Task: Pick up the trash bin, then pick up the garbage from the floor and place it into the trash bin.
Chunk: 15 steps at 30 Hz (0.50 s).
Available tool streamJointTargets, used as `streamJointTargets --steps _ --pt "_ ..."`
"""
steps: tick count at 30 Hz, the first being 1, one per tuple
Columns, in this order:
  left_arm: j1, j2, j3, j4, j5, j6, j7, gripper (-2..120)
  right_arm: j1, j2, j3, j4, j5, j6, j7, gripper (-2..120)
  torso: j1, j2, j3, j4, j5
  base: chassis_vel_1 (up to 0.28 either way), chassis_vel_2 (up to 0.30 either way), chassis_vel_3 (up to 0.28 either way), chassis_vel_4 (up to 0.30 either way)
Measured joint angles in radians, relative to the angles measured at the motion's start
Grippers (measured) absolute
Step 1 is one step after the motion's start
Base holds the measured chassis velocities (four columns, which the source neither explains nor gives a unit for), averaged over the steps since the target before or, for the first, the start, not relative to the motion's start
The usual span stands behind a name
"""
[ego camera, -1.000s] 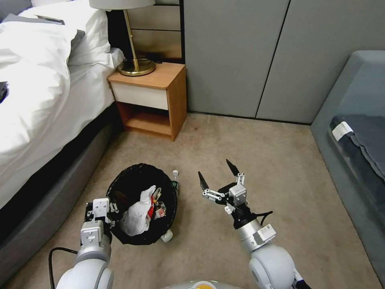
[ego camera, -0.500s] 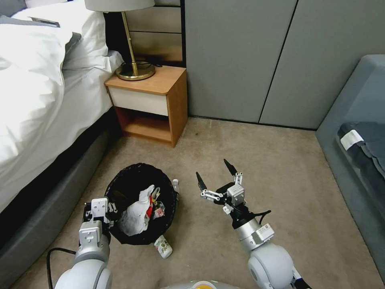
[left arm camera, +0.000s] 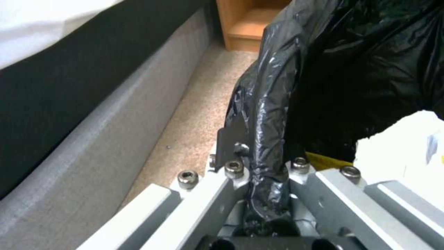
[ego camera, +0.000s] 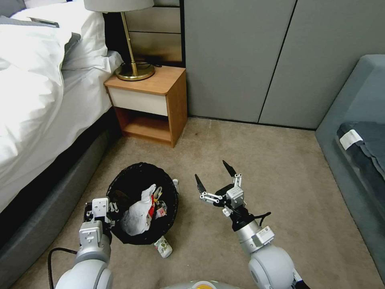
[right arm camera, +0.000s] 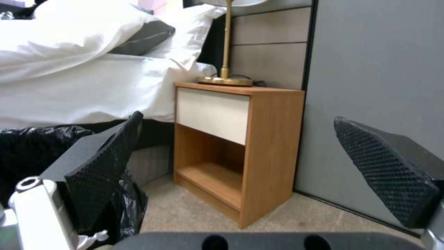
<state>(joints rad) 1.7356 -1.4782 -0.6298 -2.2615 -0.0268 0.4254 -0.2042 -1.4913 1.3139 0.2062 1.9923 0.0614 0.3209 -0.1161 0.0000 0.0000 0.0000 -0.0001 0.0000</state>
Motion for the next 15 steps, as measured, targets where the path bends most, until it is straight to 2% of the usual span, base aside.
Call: streamJointTargets --steps 6,15 --pt "-0.003 0.000 0.001 0.000 0.000 0.001 0.000 0 -0.004 0.000 0.005 0.002 -0.002 0.004 -0.005 100 0.000 0.000 0.000 -0.0001 0.0000 0.008 0.004 0.006 0.006" --pt "-0.007 -0.002 0.003 0.005 0.001 0.001 0.000 0 -0.002 -0.002 0.008 0.001 -0.002 0.006 -0.012 100 0.000 0.000 0.000 0.0001 0.0000 0.070 0.070 0.062 0.059"
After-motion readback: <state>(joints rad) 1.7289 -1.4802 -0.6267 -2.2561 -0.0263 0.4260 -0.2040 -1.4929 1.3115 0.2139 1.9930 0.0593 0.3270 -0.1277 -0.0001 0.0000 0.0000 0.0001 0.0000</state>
